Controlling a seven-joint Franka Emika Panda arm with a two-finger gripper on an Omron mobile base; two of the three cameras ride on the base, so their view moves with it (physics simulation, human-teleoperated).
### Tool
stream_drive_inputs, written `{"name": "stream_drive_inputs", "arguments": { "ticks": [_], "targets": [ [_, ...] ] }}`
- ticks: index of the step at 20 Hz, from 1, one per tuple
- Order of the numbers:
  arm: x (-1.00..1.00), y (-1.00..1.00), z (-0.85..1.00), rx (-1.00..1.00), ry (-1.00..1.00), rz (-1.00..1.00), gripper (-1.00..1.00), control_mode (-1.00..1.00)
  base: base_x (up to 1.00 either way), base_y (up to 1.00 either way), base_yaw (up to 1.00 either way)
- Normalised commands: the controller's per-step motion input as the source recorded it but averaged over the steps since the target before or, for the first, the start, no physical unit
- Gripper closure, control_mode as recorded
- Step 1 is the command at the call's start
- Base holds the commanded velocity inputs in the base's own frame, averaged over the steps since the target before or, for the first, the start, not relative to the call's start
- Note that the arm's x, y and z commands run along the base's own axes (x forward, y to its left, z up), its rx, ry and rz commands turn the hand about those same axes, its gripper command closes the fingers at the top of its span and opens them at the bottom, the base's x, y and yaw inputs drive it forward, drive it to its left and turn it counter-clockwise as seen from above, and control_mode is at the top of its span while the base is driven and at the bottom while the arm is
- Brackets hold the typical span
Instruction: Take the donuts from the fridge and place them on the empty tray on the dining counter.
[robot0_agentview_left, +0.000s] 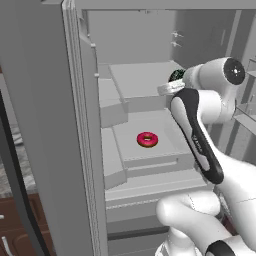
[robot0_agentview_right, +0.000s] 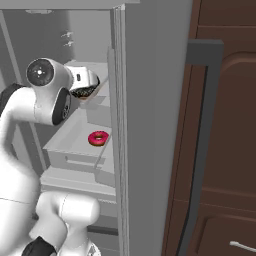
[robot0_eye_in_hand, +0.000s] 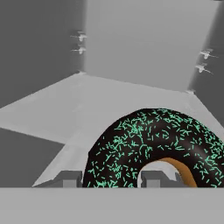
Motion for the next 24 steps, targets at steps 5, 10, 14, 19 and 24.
{"name": "stream_drive_inputs", "arguments": {
  "ticks": [5,10,14,19,24],
  "targets": [
    [-1.00,-0.10,0.11,0.12,0.00,0.03,1.00,-1.00,0.00,0.00,0.00],
    [-1.00,-0.01,0.13,0.09,0.12,0.01,1.00,-1.00,0.00,0.00,0.00],
    [-1.00,0.00,-0.02,0.00,0.19,0.00,1.00,-1.00,0.00,0.00,0.00],
    [-1.00,0.00,-0.14,0.00,0.03,0.00,1.00,-1.00,0.00,0.00,0.00],
    [0.00,0.00,0.00,0.00,0.00,0.00,1.00,1.00,-1.00,-0.08,0.00]
  ]
}}
